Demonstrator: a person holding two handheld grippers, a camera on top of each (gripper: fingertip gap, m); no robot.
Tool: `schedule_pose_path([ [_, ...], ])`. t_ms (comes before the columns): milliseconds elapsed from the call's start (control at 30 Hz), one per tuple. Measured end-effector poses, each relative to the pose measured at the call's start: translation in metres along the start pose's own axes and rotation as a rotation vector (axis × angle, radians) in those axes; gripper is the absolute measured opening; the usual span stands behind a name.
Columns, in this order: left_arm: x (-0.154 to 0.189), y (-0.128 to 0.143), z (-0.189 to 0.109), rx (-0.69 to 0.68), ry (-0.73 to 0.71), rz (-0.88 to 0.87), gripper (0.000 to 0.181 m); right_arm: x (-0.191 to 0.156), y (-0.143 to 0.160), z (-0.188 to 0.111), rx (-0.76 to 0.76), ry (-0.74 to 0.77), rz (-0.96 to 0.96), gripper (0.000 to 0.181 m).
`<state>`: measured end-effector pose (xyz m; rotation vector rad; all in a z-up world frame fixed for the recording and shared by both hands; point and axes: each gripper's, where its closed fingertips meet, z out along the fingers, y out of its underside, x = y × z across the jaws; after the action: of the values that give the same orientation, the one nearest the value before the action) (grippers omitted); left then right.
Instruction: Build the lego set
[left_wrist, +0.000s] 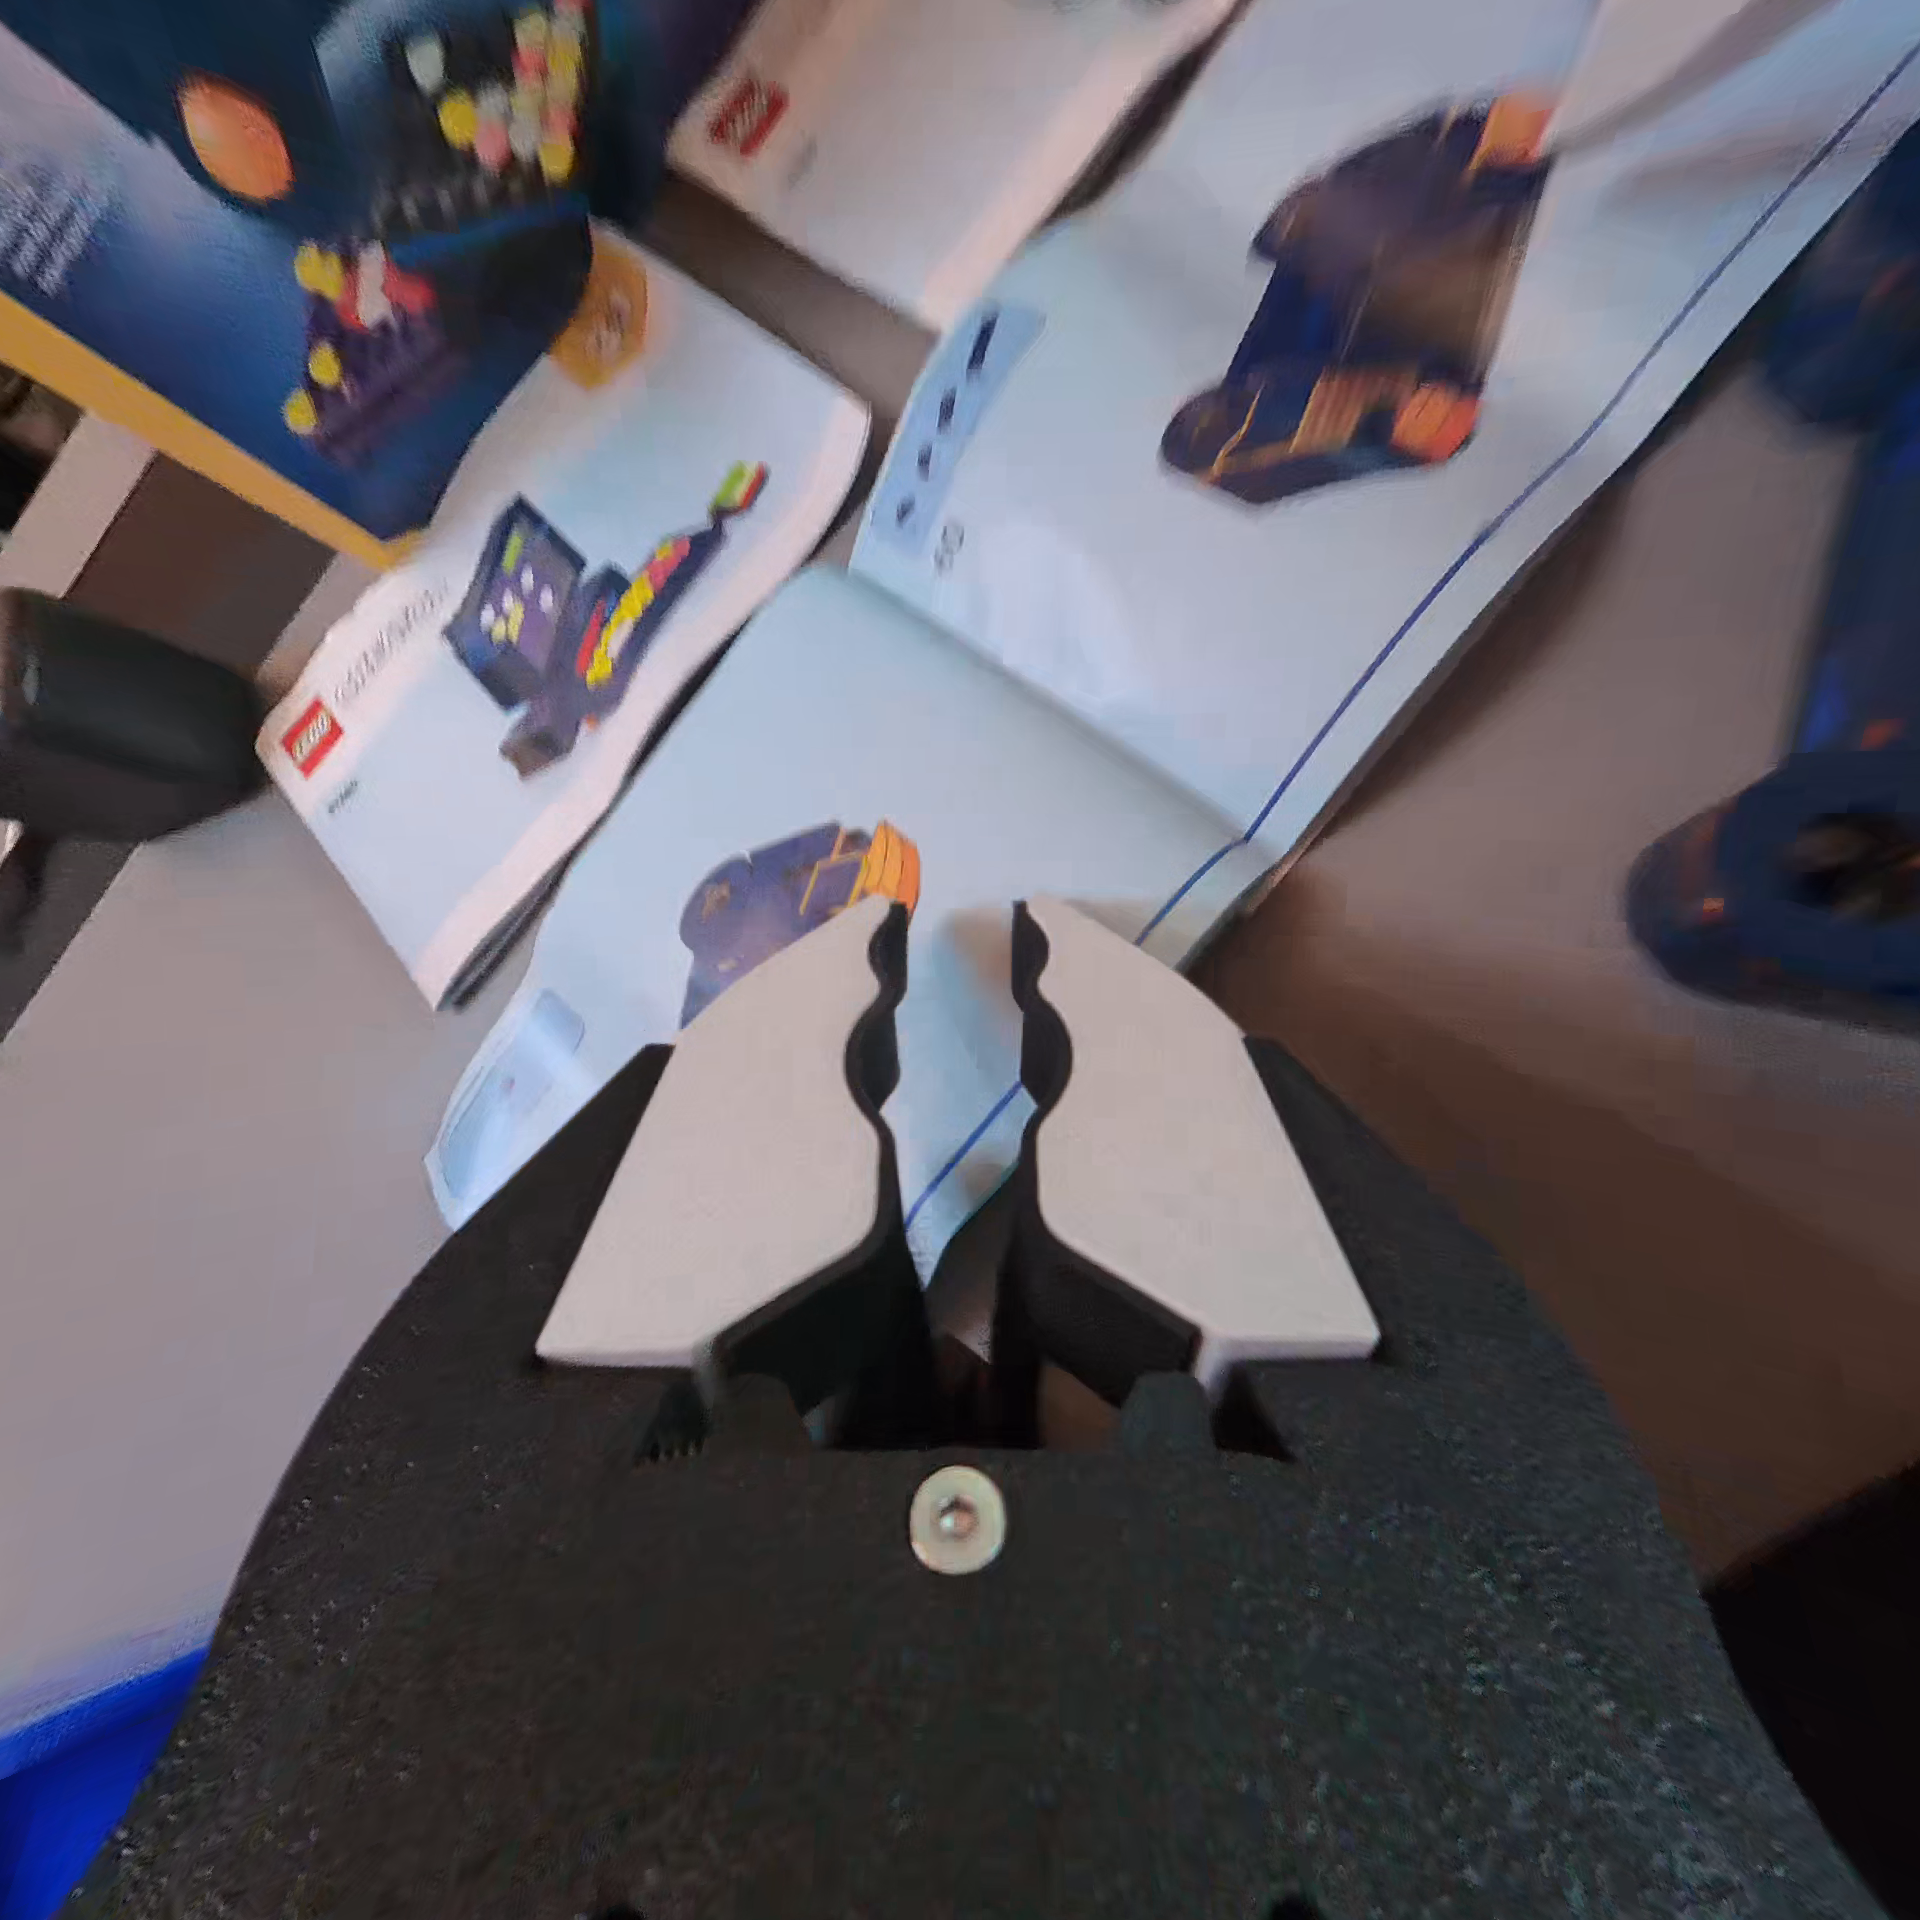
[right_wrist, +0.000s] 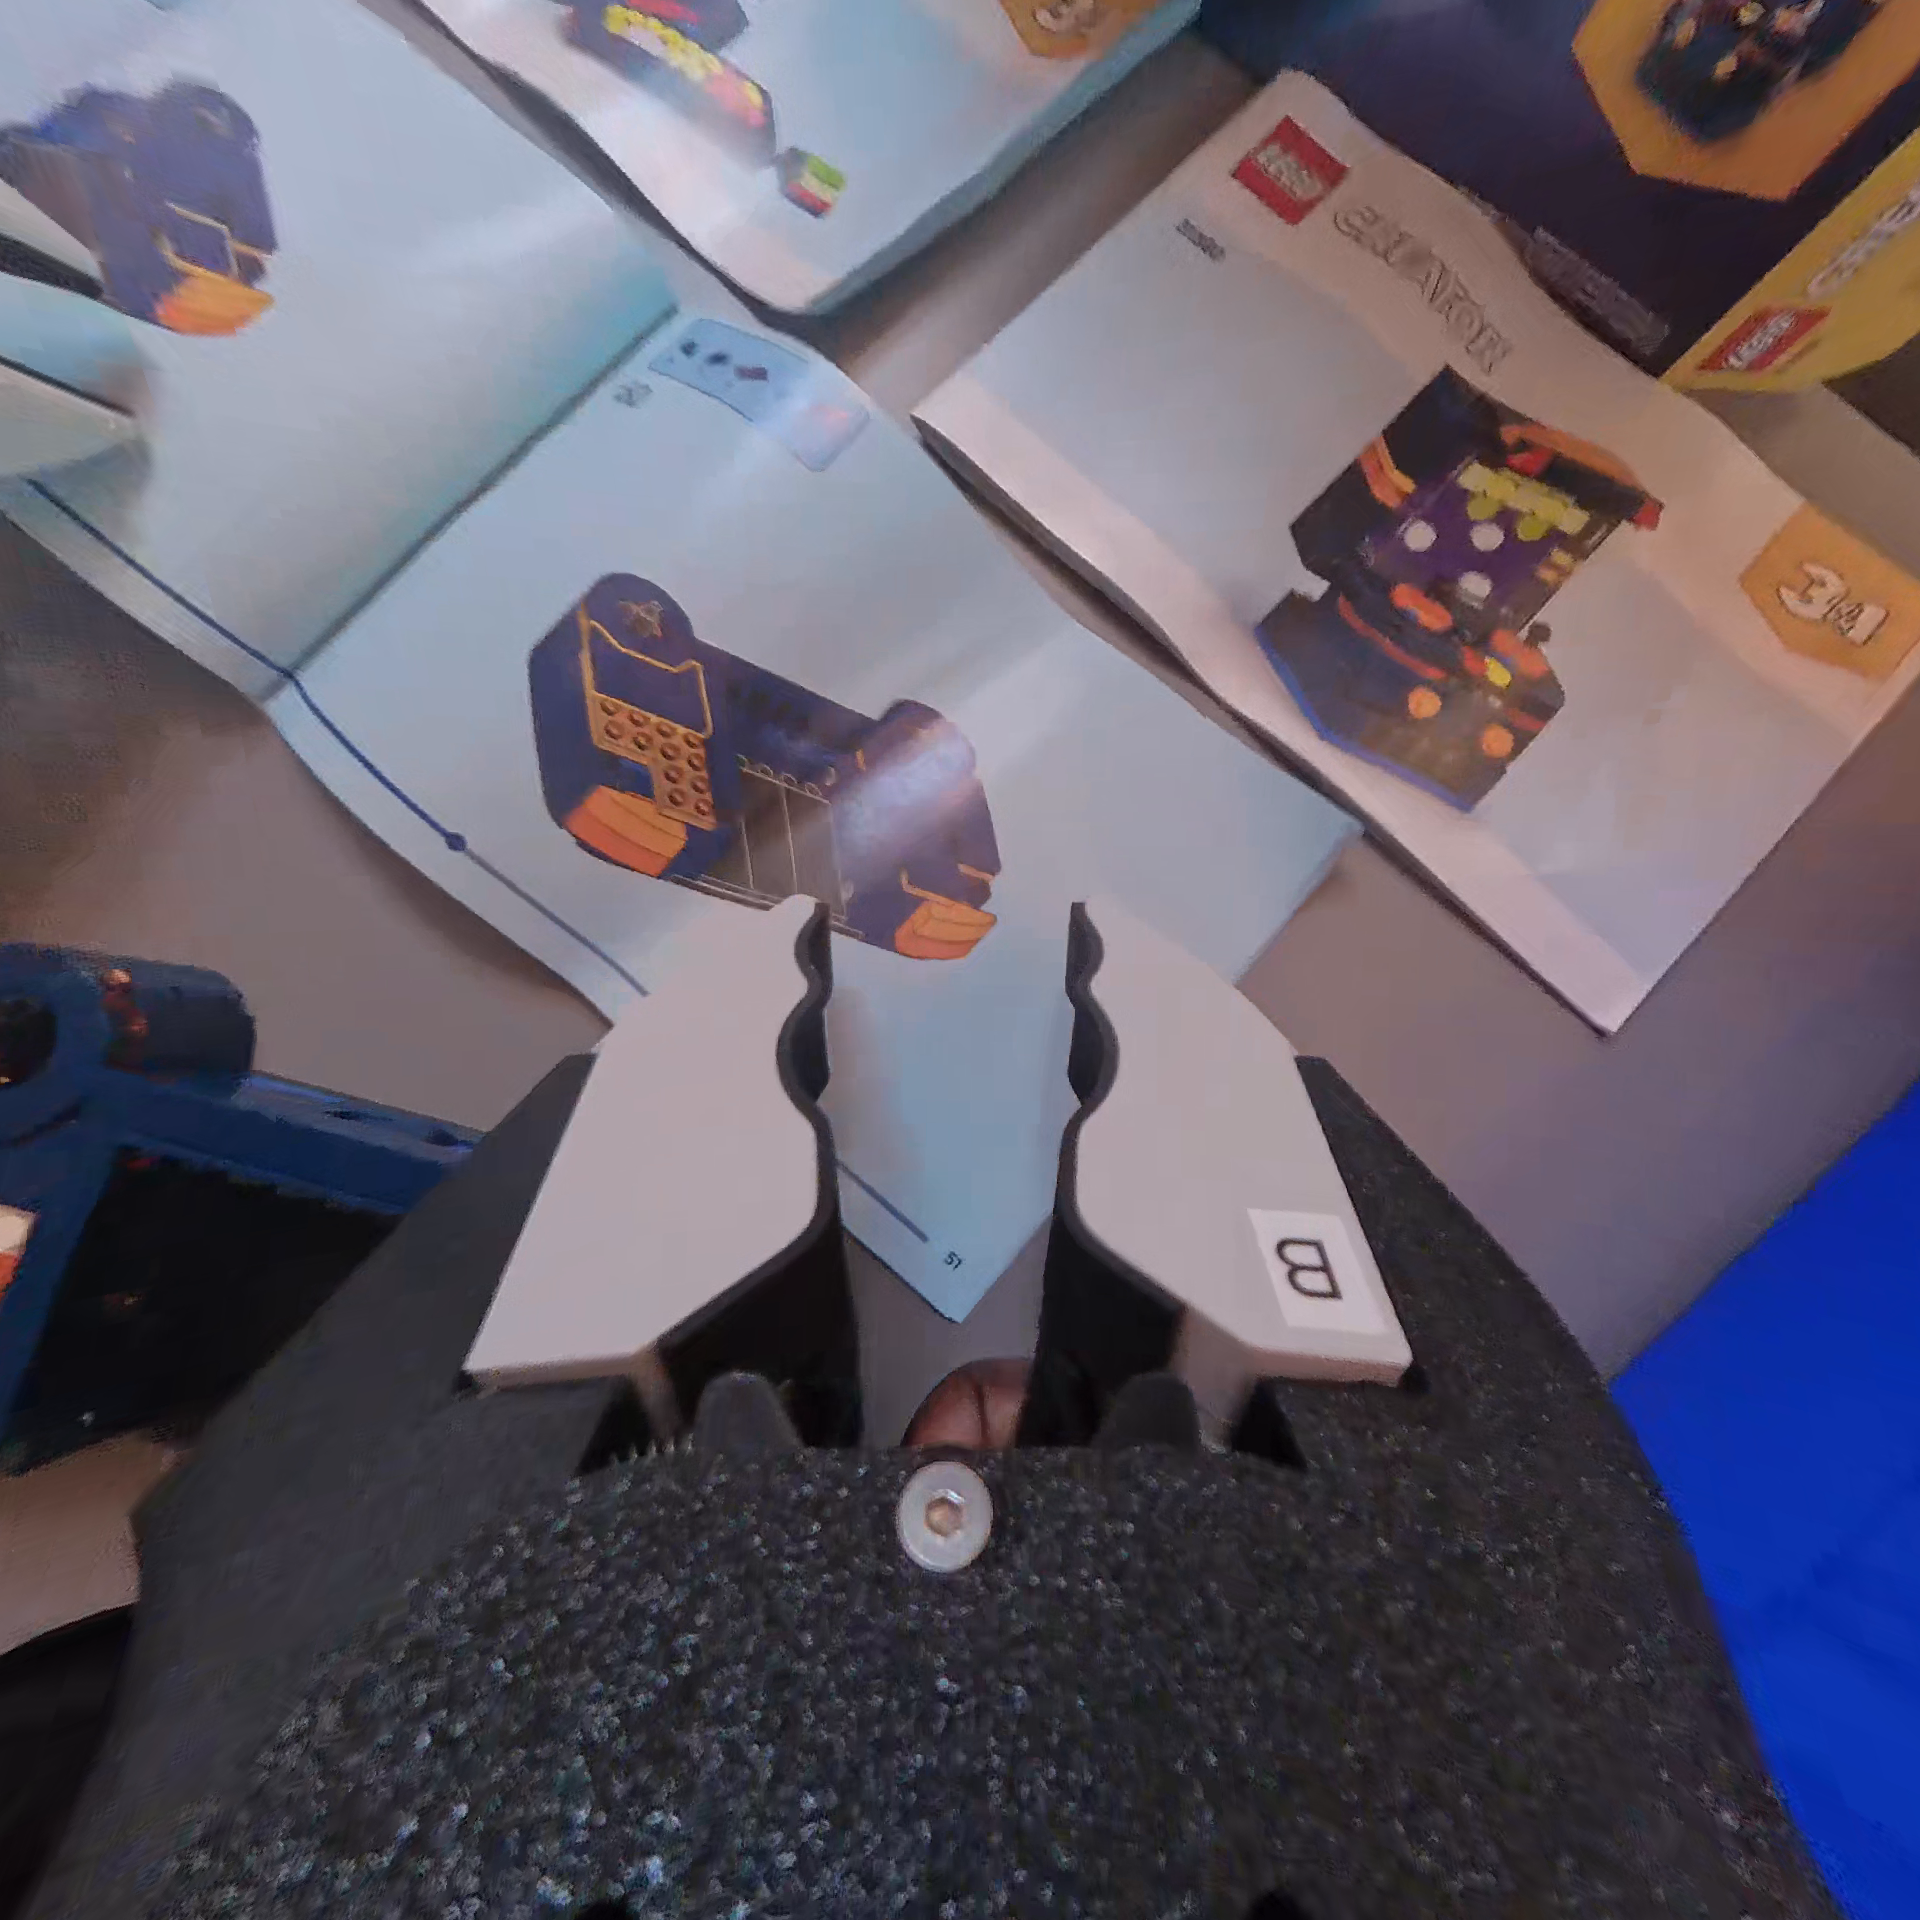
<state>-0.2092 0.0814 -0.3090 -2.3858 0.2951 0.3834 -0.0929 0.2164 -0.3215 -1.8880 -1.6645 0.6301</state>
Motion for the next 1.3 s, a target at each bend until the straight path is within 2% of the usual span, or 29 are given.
schedule_pose_path([
  [133,-0.001,0.028,0.007,-0.089,-0.039,-0.045,0.018,0.002,0.014,0.009,-0.064,0.025,-0.006,0.043],
  [367,0.002,0.028,0.007,-0.034,-0.059,-0.074,0.014,0.002,0.015,0.009,-0.038,0.025,-0.008,0.044],
  [600,0.003,0.030,0.006,0.020,-0.002,-0.137,0.014,0.002,0.015,0.009,-0.009,0.012,-0.029,0.044],
  [933,0.009,0.030,0.004,-0.006,-0.083,-0.010,0.006,0.002,0.014,0.009,0.077,-0.004,-0.043,0.043],
  [1300,0.011,0.031,0.005,0.030,0.002,-0.106,0.004,0.003,0.014,0.009,0.086,-0.007,-0.045,0.043],
])
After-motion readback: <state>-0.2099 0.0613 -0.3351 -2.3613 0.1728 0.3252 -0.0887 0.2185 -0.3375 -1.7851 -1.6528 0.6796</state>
